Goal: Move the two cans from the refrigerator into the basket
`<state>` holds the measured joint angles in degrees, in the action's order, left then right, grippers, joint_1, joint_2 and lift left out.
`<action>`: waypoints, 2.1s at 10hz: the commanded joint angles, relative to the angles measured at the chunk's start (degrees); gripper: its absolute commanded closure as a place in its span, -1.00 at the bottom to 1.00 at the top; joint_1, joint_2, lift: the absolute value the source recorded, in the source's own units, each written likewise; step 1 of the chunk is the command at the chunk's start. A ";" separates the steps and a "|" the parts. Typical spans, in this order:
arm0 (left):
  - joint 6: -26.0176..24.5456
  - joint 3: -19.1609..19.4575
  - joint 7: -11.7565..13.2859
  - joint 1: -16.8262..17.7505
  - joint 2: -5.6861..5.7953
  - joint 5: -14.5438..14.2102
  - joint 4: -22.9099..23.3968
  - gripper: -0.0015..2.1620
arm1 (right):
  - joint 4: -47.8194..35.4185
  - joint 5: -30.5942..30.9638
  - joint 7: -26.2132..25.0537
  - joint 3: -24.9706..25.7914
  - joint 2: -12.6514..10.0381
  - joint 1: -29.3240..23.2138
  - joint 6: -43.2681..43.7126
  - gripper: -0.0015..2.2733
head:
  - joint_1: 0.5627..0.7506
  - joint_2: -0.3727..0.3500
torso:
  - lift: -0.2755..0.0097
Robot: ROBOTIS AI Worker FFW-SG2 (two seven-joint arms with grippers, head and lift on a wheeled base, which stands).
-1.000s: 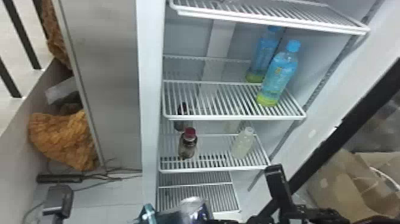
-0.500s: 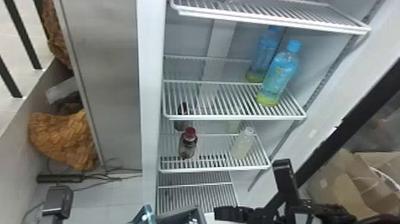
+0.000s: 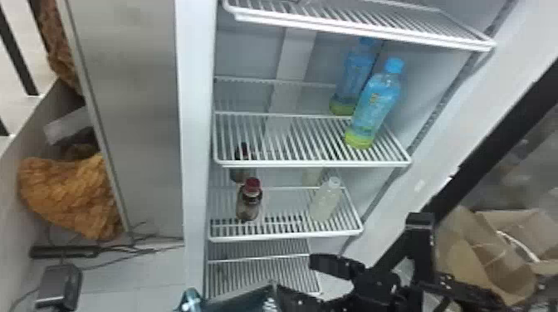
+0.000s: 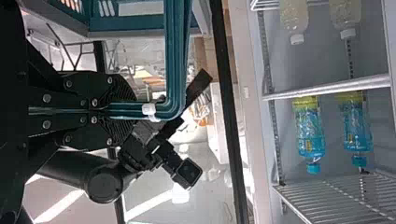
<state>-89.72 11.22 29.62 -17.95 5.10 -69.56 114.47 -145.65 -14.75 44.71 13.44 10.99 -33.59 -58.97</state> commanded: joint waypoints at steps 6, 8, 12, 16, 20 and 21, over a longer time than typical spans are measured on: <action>-0.31 0.43 0.00 -0.47 -0.35 -0.03 -0.07 0.11 | 4.25 -1.82 -6.21 5.76 -3.43 -8.03 25.93 -0.90 | 0.41 -0.94 | 0.69; -0.31 0.54 0.00 -0.61 -0.44 0.20 -0.07 0.11 | 7.91 -2.05 -7.00 6.33 -4.14 -8.59 32.54 -0.90 | 0.41 -0.94 | 0.69; -0.31 0.77 0.00 -0.89 -0.61 -0.03 -0.07 0.11 | 11.71 -0.79 -10.34 9.42 -6.16 -12.39 45.05 -0.90 | 0.41 -0.94 | 0.69; -0.31 0.89 0.00 -0.89 -0.70 0.20 -0.07 0.11 | 23.24 -3.88 -10.34 10.56 -6.77 -12.95 62.07 -0.90 | 0.41 -0.94 | 0.69; -0.31 0.89 0.00 -0.89 -0.70 0.20 0.07 0.11 | 25.49 -5.13 -10.34 10.10 -7.56 -15.76 69.80 -0.90 | 0.41 -0.94 | 0.69; -0.31 0.89 0.00 -0.89 -0.70 0.20 0.07 0.11 | 25.63 -5.13 -10.43 9.99 -7.83 -16.60 71.49 -0.90 | 0.41 -0.94 | 0.69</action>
<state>-89.71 12.11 29.62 -18.87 4.39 -69.35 114.46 -120.06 -19.93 34.31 23.52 3.32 -49.71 11.61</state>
